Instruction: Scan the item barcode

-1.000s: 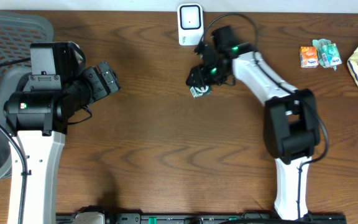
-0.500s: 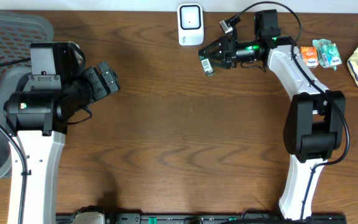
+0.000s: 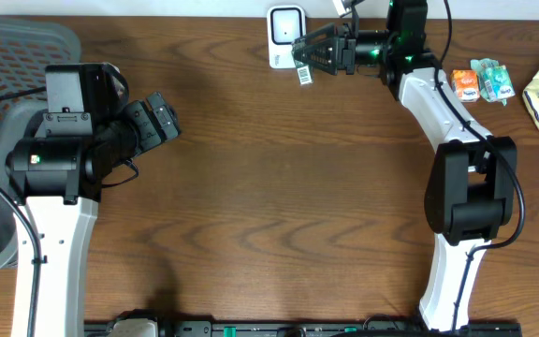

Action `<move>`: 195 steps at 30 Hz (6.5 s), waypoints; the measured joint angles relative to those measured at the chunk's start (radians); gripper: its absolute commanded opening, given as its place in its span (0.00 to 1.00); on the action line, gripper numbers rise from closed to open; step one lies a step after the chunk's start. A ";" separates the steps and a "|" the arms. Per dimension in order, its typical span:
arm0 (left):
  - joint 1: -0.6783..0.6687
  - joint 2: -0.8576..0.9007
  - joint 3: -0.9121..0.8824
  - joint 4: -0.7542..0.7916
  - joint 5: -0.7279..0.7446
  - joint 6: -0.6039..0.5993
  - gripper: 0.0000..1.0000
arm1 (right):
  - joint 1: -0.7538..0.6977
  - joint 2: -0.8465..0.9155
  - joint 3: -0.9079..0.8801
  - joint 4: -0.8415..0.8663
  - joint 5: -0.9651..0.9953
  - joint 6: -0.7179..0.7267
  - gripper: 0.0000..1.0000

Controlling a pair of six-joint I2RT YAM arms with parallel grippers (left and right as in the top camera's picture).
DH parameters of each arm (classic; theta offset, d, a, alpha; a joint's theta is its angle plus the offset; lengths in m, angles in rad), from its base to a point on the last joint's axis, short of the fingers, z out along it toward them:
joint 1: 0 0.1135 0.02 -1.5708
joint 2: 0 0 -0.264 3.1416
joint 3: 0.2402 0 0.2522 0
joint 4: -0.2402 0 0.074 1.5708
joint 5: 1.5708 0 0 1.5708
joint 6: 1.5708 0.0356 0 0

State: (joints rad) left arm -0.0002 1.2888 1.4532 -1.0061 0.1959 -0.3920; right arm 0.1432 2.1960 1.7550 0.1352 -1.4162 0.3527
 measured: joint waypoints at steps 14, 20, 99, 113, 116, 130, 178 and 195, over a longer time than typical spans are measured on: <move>0.000 0.000 0.000 0.000 0.000 0.000 0.98 | 0.028 0.000 0.000 -0.017 0.157 0.009 0.48; 0.000 0.000 0.000 0.000 0.000 0.000 0.98 | 0.083 0.000 0.001 -0.278 0.446 -0.109 0.46; 0.000 0.000 0.000 0.000 0.000 0.000 0.98 | -0.199 0.038 0.013 -0.436 2.000 -0.687 0.99; 0.000 0.000 0.000 0.000 0.000 0.000 0.98 | -0.105 0.040 0.010 -0.173 1.477 -0.175 0.01; 0.000 0.000 0.000 0.000 0.000 0.000 0.98 | -0.102 0.063 0.012 -0.093 1.446 -0.114 0.01; 0.000 0.000 0.000 0.000 0.000 0.000 0.98 | -0.107 0.319 0.011 0.136 1.550 -0.071 0.01; 0.000 0.001 0.000 0.000 0.000 0.000 0.98 | -0.177 -0.600 0.014 -1.020 1.245 -0.284 0.64; 0.000 0.001 0.000 0.000 0.000 0.000 0.98 | -0.176 -0.625 0.013 -1.166 1.016 -0.290 0.67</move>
State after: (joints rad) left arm -0.0002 1.2896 1.4532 -1.0061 0.1959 -0.3920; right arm -0.0330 1.5707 1.7679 -1.0306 -0.4004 0.0624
